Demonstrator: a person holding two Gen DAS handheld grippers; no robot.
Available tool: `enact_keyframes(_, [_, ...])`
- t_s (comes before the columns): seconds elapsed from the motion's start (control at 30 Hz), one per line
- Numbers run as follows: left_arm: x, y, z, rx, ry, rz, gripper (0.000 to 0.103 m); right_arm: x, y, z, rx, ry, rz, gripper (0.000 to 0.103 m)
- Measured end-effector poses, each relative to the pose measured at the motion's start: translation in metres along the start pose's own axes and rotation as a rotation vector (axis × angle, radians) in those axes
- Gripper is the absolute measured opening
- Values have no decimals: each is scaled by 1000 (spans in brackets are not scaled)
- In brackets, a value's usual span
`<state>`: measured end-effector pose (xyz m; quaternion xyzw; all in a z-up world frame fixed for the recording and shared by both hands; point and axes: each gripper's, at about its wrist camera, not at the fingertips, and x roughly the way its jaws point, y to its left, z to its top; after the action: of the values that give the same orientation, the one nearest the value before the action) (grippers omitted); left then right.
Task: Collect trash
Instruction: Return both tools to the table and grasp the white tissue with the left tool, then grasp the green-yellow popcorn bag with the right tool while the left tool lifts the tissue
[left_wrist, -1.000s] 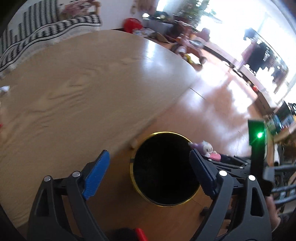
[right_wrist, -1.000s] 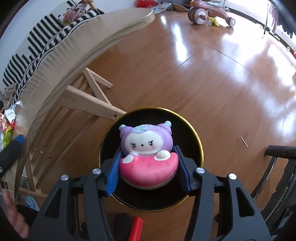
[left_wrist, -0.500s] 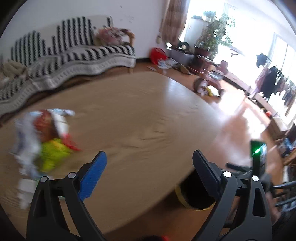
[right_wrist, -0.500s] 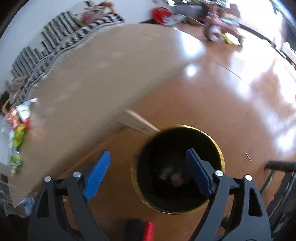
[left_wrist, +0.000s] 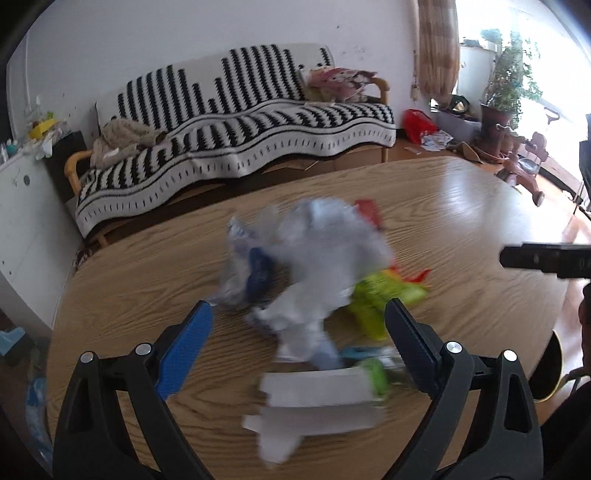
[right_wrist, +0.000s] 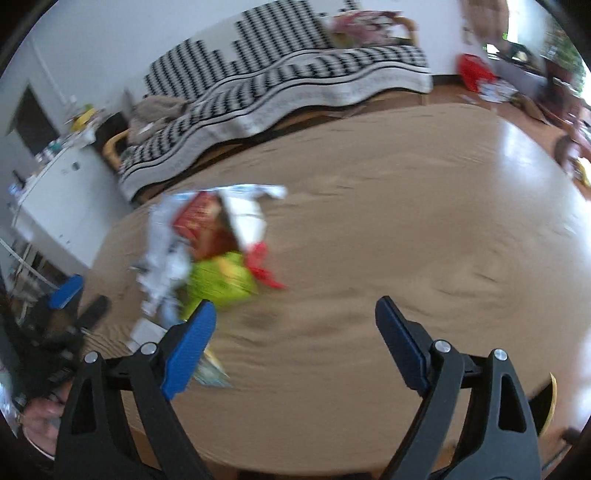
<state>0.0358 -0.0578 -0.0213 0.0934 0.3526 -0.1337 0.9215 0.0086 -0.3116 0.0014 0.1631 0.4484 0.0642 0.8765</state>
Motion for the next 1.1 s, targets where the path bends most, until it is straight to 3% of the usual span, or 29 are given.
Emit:
enact_keyframes(0.13, [32,21,-6,-46,58,-52,91,43,22,13,11,47,29,85])
enact_keyframes(0.3, [67,13,2,20,77,-64,91,72,19,5,5,108,16,85])
enact_keyframes(0.47, [104,-4,3,121,120,-70,91,81,10,4,44,143,55,85])
enact_keyframes(0.57, [117,-8,1,123,137,-75,89,87,10,3,57,163,76,85])
enact_keyframes(0.63, [119,-7,1,122,148,-84,66,90,11,4,68,172,85,85])
enact_keyframes(0.7, [112,-3,4,121,146,-76,31,91,10,3,84,176,97,85])
enact_keyframes(0.73, [109,0,5,107,147,-90,25,92,9,4,92,178,107,85])
enact_keyframes(0.83, [89,6,11,68,134,-109,18,96,15,5,109,194,148,85])
enact_keyframes(1.1, [37,15,12,45,83,-109,18,112,35,3,107,243,181,85])
